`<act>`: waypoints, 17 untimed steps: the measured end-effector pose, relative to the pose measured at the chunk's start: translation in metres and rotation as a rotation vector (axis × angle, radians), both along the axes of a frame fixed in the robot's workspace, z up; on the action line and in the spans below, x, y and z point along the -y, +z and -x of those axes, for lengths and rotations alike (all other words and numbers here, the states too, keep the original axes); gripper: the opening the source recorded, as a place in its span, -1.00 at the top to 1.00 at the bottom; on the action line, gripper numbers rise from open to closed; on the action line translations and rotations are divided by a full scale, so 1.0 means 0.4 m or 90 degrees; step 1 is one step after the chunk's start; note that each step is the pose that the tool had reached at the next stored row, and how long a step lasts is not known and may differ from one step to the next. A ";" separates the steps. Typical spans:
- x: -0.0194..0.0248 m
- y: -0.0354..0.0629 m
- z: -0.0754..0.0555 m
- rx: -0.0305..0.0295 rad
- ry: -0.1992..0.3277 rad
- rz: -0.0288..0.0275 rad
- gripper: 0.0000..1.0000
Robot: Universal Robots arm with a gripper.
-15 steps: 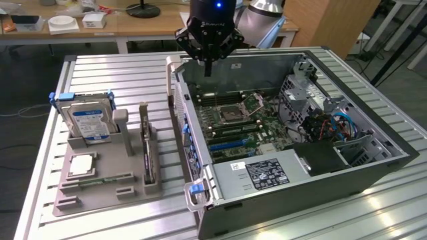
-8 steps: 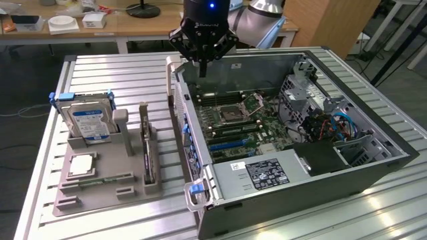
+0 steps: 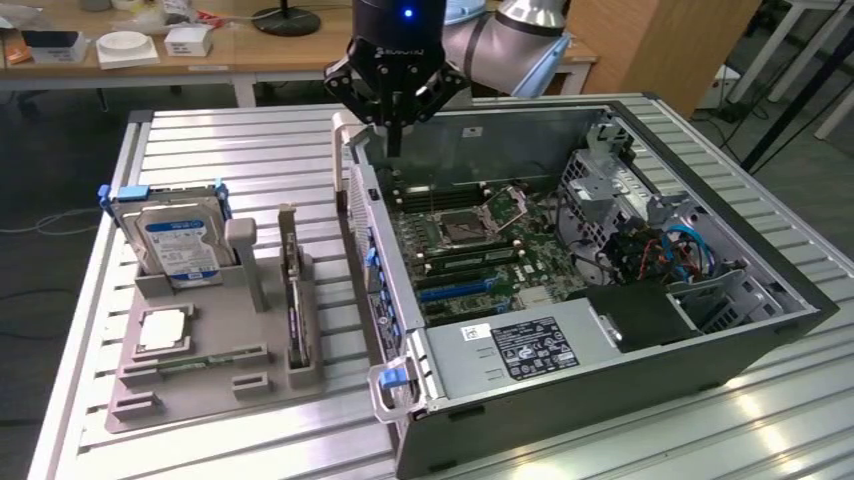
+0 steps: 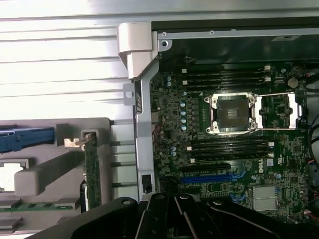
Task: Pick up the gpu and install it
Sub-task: 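Reach for the gpu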
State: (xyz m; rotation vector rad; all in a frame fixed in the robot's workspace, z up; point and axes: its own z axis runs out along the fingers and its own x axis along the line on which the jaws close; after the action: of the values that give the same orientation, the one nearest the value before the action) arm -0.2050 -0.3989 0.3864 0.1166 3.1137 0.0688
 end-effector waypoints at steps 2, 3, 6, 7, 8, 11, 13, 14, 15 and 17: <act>0.000 -0.001 0.007 0.0000 0.000 0.0000 0.79; 0.000 -0.002 0.011 0.0000 0.000 0.0000 0.79; 0.000 -0.003 0.023 0.0000 0.000 0.0000 0.79; 0.000 -0.004 0.027 0.0000 0.000 0.0000 0.79; 0.000 -0.004 0.031 0.0000 0.000 0.0000 0.79; 0.000 -0.006 0.043 0.0000 0.000 0.0000 0.79; 0.000 -0.008 0.052 0.0000 0.000 -0.0001 0.79; 0.000 -0.008 0.056 0.0000 0.000 0.0000 0.79; 0.000 -0.009 0.060 0.0000 0.000 0.0000 0.79; 0.000 -0.010 0.069 0.0000 0.000 0.0000 0.79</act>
State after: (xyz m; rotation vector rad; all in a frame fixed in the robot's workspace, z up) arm -0.2327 -0.3989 0.3823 0.1167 3.1137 0.0689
